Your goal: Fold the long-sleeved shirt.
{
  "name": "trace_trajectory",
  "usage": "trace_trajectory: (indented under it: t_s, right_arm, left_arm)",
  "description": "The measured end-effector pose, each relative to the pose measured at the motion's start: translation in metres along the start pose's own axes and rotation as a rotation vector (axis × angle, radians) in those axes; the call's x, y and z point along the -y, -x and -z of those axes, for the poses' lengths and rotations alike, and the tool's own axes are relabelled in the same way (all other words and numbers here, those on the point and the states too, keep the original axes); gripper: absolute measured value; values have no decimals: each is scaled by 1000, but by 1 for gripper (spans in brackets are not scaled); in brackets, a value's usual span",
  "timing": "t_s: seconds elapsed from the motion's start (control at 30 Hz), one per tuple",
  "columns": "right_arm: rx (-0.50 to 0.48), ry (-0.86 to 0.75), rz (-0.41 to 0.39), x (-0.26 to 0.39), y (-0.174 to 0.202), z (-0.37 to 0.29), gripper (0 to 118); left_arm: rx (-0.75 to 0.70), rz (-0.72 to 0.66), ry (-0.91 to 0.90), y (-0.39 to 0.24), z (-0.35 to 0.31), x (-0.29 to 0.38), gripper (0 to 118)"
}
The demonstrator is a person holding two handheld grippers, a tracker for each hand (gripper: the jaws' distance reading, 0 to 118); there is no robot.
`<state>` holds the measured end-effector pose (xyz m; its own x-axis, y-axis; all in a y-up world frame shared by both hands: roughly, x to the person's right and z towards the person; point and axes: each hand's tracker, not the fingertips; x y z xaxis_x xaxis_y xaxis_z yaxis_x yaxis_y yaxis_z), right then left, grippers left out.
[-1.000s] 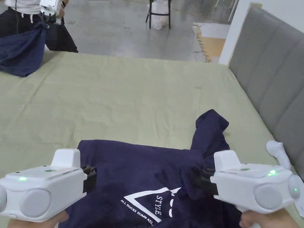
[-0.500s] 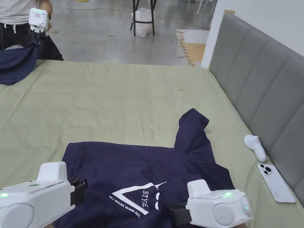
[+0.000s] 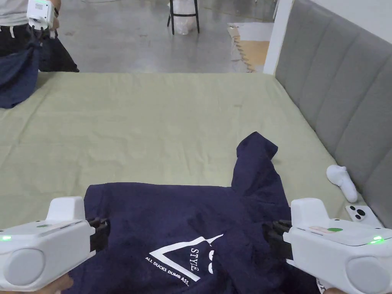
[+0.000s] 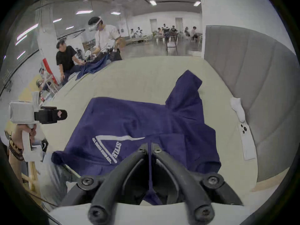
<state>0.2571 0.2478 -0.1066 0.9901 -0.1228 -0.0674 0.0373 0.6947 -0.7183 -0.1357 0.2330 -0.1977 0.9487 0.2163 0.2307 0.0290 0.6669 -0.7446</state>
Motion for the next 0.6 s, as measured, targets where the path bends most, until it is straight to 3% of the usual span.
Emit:
trace_trajectory:
  t_s: [0.13, 0.2, 0.23, 0.27, 0.3, 0.33, 0.37, 0.4, 0.47, 0.6]
  right_arm:
    - [66, 33, 11, -6, 5, 4, 1]
    - [51, 14, 8, -6, 6, 2, 1]
    - [33, 4, 1, -5, 8, 1, 1]
    - [22, -1, 2, -5, 8, 0, 1]
    - [12, -7, 16, -5, 7, -1, 1]
    - [0, -4, 35, -5, 4, -1, 1]
    - [-6, -1, 47, -5, 2, -2, 1]
    - [-8, 2, 61, -4, -1, -2, 1]
    - [4, 3, 73, -2, -8, -1, 1]
    - [82, 30, 47, -5, -27, 7, 1]
  left_arm:
    - [-67, 9, -11, 19, 35, -41, 4]
    - [-99, 31, 11, 29, 63, -65, 8]
    - [-100, 35, 30, 37, 81, -77, 29]
    - [-99, 32, 37, 43, 97, -86, 64]
    - [-91, 19, 38, 51, 115, -95, 76]
    - [-94, 12, 59, 58, 135, -104, 76]
    - [-126, 13, 96, 61, 152, -109, 104]
    - [-132, 13, 126, 68, 167, -113, 110]
    - [-168, 35, 146, 83, 191, -124, 90]
    - [-232, 30, 242, 82, 232, -109, 85]
